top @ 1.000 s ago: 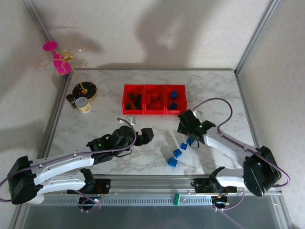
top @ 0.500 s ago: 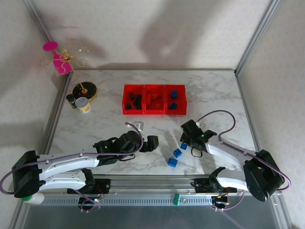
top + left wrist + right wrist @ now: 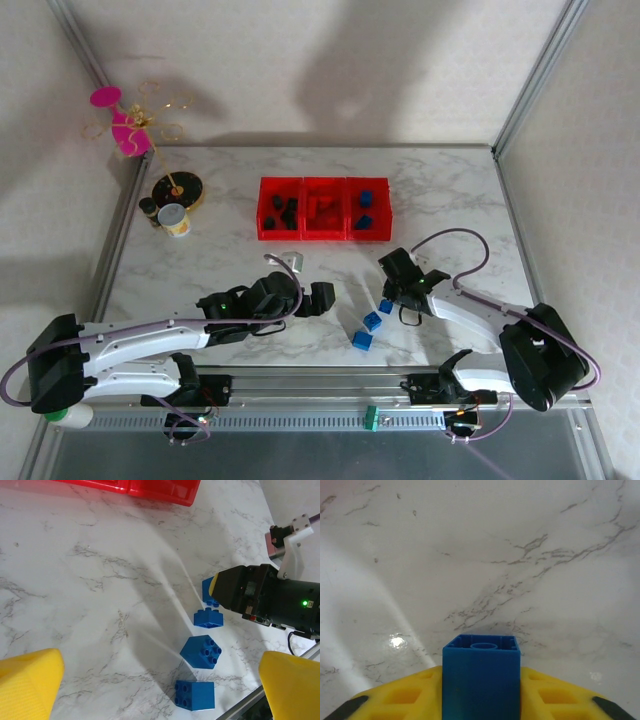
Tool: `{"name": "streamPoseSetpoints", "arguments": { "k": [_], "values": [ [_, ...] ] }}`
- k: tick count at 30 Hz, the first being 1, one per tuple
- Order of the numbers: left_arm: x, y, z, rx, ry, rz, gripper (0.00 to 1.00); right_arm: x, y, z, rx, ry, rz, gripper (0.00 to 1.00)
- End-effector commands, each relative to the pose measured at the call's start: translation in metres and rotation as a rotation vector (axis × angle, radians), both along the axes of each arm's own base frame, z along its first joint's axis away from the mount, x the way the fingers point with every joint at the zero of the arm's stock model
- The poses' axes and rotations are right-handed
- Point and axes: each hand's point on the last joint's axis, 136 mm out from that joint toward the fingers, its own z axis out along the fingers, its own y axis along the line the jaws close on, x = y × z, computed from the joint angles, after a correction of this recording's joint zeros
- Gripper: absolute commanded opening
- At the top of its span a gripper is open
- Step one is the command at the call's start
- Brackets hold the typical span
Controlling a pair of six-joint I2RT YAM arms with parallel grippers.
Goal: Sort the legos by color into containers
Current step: Pick up the lego from the middle-right of the table.
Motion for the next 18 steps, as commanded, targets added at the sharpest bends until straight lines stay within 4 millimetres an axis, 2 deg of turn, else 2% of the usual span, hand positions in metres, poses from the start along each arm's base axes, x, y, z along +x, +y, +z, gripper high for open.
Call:
{"name": "streamPoseSetpoints", "arguments": {
  "k": [1,5,9,15,18],
  "values": [
    [0.003,-0.009,0.016,-0.027,-0.035,-0.011,1.0,0.005,0.001,0.009,-0.002,-0.024,0.028,0.32],
    [0.004,-0.009,0.023,-0.035,-0.052,-0.01,1.0,0.015,0.006,0.03,0.006,-0.079,0.052,0.3],
    [0.01,-0.006,0.034,-0.037,-0.083,0.011,1.0,0.035,0.017,0.059,0.002,-0.143,0.089,0.29],
    [0.024,0.004,0.05,-0.049,-0.119,0.066,1.0,0.082,0.043,0.106,0.006,-0.276,0.14,0.3],
    [0.033,0.011,0.053,-0.049,-0.126,0.097,1.0,0.111,0.053,0.113,-0.011,-0.308,0.138,0.31]
  ]
}}
